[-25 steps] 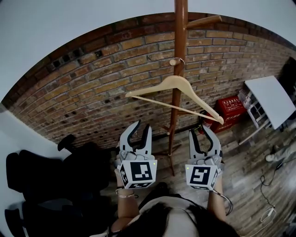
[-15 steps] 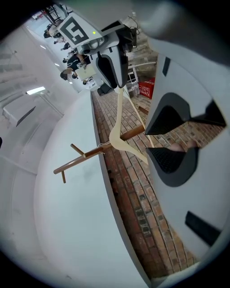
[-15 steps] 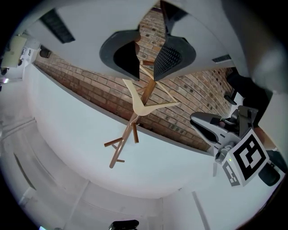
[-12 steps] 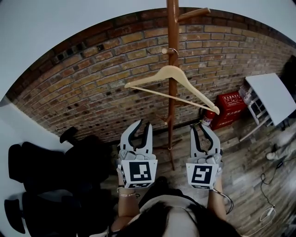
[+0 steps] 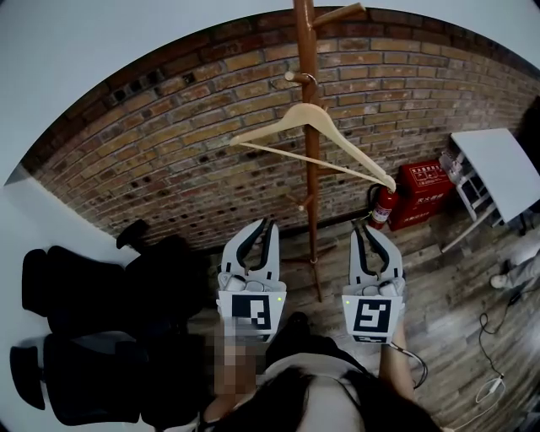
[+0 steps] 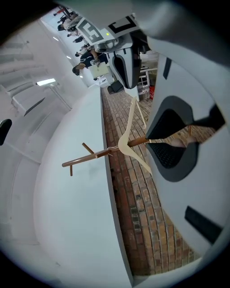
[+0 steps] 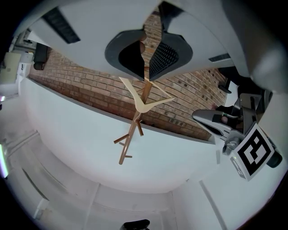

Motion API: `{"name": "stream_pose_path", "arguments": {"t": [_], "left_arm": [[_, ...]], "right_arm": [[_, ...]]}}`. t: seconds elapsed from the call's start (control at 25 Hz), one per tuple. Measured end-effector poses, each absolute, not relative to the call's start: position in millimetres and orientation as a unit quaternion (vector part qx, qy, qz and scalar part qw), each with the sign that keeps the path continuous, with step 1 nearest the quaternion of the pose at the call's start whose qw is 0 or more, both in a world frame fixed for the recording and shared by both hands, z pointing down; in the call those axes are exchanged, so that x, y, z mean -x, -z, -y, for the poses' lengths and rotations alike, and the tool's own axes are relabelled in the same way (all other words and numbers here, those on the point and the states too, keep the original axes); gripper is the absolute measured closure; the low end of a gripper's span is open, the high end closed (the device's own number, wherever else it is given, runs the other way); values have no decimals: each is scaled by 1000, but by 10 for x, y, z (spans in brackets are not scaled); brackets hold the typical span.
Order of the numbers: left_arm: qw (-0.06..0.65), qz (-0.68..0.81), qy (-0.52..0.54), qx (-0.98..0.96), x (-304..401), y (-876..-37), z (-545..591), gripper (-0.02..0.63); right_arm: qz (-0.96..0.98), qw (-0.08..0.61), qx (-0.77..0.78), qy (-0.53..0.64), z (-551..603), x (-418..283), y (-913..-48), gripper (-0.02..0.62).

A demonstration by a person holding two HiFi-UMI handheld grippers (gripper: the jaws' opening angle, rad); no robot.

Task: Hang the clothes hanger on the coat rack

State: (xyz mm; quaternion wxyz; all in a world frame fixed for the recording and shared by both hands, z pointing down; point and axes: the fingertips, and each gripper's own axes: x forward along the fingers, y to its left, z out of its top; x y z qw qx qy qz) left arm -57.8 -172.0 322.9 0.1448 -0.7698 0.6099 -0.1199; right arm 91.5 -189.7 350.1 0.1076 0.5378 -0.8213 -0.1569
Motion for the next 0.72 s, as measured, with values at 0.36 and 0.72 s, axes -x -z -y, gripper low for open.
{"name": "stream_pose_path", "arguments": {"t": [0.36, 0.72], "left_arm": [[102, -607, 79, 784, 506, -3270, 1416, 581], [79, -606, 40, 790, 612, -3277, 1291, 595]], "right_arm": [[846, 49, -522, 92, 1630, -967, -3473, 551], [845, 27, -531, 57, 1533, -900, -3467, 557]]}}
